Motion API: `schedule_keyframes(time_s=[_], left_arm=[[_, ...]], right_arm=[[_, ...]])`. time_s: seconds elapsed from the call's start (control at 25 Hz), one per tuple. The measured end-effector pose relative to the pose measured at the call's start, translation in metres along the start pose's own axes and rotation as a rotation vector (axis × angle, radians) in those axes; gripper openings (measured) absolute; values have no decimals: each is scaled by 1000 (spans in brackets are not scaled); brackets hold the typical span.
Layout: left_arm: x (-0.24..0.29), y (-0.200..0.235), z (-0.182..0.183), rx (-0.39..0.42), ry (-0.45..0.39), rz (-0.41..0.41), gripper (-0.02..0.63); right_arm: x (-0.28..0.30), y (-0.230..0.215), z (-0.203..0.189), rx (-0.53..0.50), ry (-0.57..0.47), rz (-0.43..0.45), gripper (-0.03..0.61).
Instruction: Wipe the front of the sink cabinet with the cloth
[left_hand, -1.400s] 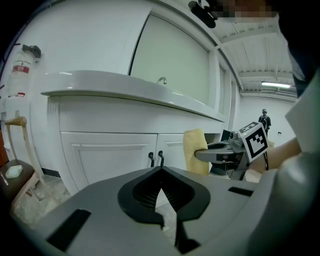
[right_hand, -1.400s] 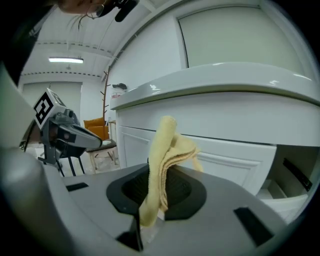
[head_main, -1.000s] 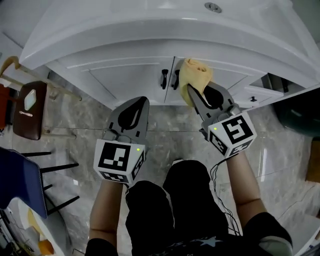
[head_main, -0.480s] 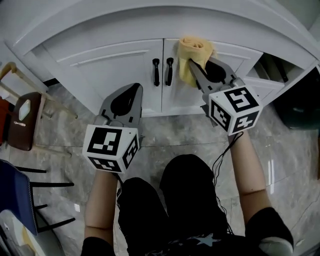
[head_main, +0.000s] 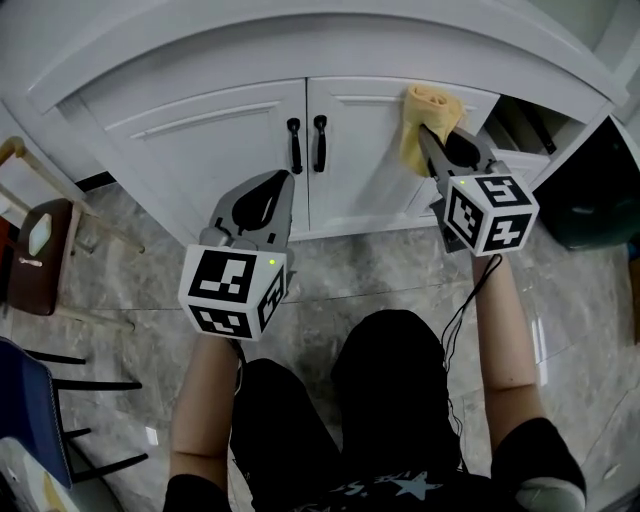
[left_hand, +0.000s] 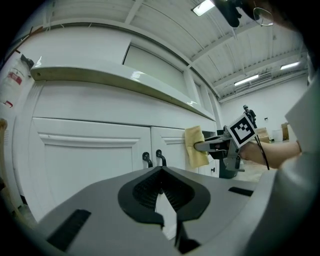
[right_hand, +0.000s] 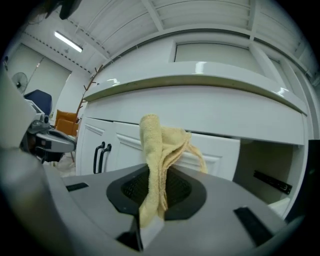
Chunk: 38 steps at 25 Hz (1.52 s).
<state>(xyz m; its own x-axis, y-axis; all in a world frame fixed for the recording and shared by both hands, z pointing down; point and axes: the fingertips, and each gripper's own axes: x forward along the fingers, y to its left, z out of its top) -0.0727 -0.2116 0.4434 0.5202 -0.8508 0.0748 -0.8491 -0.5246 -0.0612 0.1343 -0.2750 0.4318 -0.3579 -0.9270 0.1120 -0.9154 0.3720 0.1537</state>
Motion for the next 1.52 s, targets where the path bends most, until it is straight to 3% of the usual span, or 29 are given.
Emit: schedule_keyframes(time_s=[0.48,0.64,0.8,1.16,1.32,1.52], left_arm=[[27,-30,-4,-3,5,-76,17],[26,-33,-11,-16,18,-84,17],[16,-22,-13,-18,14,-64,17],[-12,3,-31,-57,25,2,17],[-16,4,-41,-63,43,14,17],[-22,10,-49,-81,50,33,17]], right_arm=[[-42,-103,-27,132,27,-250,66],[-53,-115,-28,185,3,-271,66],[-55,-78,-12,236,-60,-154,66],[-6,69,-17,134,-50,215,66],[21,107,-27,107,-24,280,66],[41,118,-36,92,-3,279,66]])
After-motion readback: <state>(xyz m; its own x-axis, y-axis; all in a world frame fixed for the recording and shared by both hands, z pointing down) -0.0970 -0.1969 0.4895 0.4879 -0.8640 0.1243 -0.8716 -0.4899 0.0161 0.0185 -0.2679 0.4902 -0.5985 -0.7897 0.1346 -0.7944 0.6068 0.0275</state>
